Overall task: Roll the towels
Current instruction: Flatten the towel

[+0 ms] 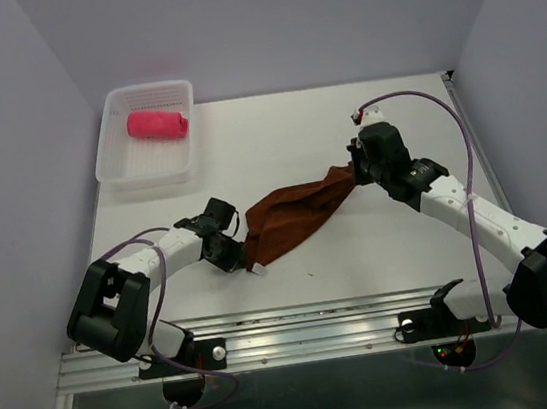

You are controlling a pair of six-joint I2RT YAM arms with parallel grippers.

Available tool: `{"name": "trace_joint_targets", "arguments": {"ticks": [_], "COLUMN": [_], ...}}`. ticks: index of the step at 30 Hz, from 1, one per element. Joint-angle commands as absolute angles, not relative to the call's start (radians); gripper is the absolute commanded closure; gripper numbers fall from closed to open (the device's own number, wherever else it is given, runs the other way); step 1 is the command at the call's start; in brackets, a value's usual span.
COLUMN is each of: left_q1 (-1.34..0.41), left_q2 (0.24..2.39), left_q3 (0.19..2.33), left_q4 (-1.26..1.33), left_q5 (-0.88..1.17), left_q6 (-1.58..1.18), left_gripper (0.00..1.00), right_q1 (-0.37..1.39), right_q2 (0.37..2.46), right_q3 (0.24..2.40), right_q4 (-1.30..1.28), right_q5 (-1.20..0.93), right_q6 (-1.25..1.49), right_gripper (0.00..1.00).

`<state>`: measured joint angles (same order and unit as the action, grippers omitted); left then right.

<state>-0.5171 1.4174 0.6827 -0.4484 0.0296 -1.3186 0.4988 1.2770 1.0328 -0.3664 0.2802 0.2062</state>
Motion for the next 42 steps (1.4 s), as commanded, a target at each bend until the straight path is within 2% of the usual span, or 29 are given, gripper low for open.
{"name": "trace_joint_targets", "arguments": {"ticks": [1, 6, 13, 17, 26, 32, 37, 42], "left_q1": [-0.523, -0.523, -0.515, -0.505, -0.492, -0.492, -0.492, -0.492], "left_q2": [1.47, 1.421, 1.206, 1.091, 0.904, 0.746, 0.628, 0.647], "left_q3": [0.656, 0.762, 1.027, 1.103, 1.287, 1.325, 1.299, 1.244], "left_q4": [-0.467, -0.506, -0.679, -0.655, -0.698, -0.652, -0.617, -0.575], "left_q5": [-0.118, -0.201, -0.51, -0.567, -0.701, -0.637, -0.531, -0.425], "left_q6": [-1.284, -1.229, -1.216, -1.189, -1.114, -1.046, -1.037, -1.035], "left_gripper": [1.0, 1.0, 1.0, 1.0, 1.0, 1.0, 1.0, 1.0], "right_q1": [0.494, 0.485, 0.423, 0.423, 0.423, 0.423, 0.423, 0.423], "right_q2": [1.218, 1.197, 1.122, 1.071, 0.789, 0.591, 0.477, 0.433], "right_q3": [1.049, 1.064, 1.166, 1.201, 1.236, 1.272, 1.302, 1.293], "right_q4": [-0.337, -0.336, -0.308, -0.305, -0.308, -0.389, -0.477, -0.526], "right_q5": [0.299, 0.36, 0.448, 0.457, 0.523, 0.381, 0.414, 0.437], "right_q6": [0.193, 0.189, 0.16, 0.156, 0.138, 0.138, 0.187, 0.206], "right_gripper": [0.99, 0.99, 0.99, 0.99, 0.99, 0.99, 0.99, 0.99]}}
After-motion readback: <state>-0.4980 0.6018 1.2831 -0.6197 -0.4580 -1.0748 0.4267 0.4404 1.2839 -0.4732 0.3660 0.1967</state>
